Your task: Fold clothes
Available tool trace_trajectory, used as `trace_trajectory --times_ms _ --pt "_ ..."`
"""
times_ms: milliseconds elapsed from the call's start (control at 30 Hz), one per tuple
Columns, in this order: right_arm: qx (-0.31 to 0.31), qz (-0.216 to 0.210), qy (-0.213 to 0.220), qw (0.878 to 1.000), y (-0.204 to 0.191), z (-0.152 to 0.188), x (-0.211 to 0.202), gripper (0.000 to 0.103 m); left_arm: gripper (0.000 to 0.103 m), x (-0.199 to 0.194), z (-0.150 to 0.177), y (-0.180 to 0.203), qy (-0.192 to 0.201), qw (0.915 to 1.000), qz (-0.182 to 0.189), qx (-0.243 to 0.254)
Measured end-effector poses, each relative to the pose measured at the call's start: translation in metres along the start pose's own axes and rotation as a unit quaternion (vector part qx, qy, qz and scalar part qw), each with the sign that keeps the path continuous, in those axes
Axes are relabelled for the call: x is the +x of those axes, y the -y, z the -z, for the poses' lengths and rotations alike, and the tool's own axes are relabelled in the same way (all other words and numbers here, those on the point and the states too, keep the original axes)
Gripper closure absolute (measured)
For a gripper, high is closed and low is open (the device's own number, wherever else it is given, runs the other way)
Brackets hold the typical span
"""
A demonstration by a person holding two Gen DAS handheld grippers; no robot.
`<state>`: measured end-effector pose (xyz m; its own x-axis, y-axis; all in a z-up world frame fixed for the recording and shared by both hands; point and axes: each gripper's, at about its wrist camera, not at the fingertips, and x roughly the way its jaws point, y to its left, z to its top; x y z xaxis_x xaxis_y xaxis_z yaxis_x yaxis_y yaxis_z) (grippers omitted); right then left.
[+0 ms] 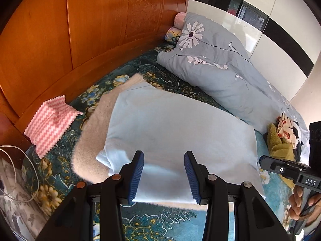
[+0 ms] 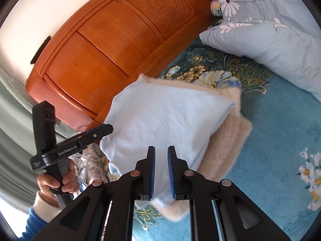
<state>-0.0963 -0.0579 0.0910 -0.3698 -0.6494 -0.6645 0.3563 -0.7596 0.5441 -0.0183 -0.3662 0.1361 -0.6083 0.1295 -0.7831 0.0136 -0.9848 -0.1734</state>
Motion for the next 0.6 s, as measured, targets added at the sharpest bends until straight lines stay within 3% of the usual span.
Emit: trace_trajectory --times_ms 67,133,267,333,400,500,600 --pt "-0.006 0.012 -0.002 1.0 -0.002 0.017 -0.004 0.083 0.053 -0.001 0.013 0.005 0.003 1.0 -0.007 0.001" --pt "-0.007 0.03 -0.008 0.999 -0.001 0.033 -0.004 0.062 0.05 -0.001 0.029 0.008 0.01 0.9999 -0.01 -0.006" --pt "-0.009 0.068 -0.03 0.997 0.0 0.057 0.008 0.054 0.039 0.003 0.054 0.007 0.007 0.9993 -0.009 -0.036" --pt "-0.009 0.085 -0.038 0.996 0.0 0.064 0.014 0.042 0.033 0.004 0.066 0.002 0.005 0.9985 -0.006 -0.054" --pt "-0.009 0.096 -0.045 0.994 0.0 0.068 0.021 0.041 0.03 0.007 0.074 -0.002 0.003 0.9978 -0.013 -0.065" --pt "-0.01 0.113 -0.053 0.992 0.0 0.073 0.029 0.021 0.018 0.012 0.084 -0.006 0.003 0.9966 -0.027 -0.078" --pt "-0.01 0.13 -0.05 0.99 0.001 0.076 0.034 0.019 0.014 0.015 0.093 -0.007 0.008 0.9954 -0.031 -0.09"
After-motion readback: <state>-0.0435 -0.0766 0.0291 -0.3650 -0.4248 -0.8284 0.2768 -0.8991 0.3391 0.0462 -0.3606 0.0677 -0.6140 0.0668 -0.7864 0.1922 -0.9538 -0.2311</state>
